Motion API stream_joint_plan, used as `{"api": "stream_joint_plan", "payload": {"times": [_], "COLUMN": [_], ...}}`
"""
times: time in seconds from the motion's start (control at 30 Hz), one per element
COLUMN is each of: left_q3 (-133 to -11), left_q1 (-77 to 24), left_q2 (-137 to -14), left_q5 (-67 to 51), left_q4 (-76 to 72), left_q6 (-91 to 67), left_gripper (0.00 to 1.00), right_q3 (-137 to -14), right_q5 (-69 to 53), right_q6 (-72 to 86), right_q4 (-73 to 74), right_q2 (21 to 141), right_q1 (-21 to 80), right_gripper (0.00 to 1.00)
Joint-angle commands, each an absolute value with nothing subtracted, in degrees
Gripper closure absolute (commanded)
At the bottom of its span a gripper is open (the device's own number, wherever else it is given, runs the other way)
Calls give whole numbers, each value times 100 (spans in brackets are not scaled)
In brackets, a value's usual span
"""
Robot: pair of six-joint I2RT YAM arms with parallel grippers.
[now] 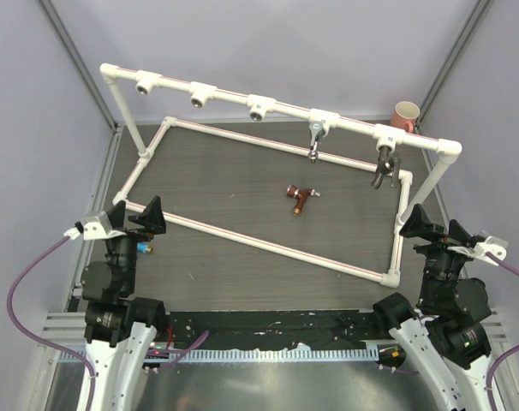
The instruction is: Install the water faucets
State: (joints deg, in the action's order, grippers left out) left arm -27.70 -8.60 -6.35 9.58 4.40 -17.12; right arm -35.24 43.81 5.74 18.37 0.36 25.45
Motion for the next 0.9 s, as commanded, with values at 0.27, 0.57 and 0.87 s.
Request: {"api": "stream_joint_plan", "payload": {"times": [0.27,0.57,0.87], "left_q3": [-3585,-4069,-4183], "left_q1": [-817,-774,298], "left_q2": [-2644,-4356,-5940], "left_q5": [1739,3725,2743], "left_q4": [1511,3390,3735], "left_q6": [-2452,-4068,-4789], "left_gripper": [0,0,0], "right_q3": [-3814,-3788,-3841], "right_q5": [4465,4456,4667], "right_q6": [791,809,756], "right_q4": [1881,1863,1890], "right_q2": [-97,-105,-105], "right_q1": [2804,2970,3340], "right_gripper": [2,2,2]}}
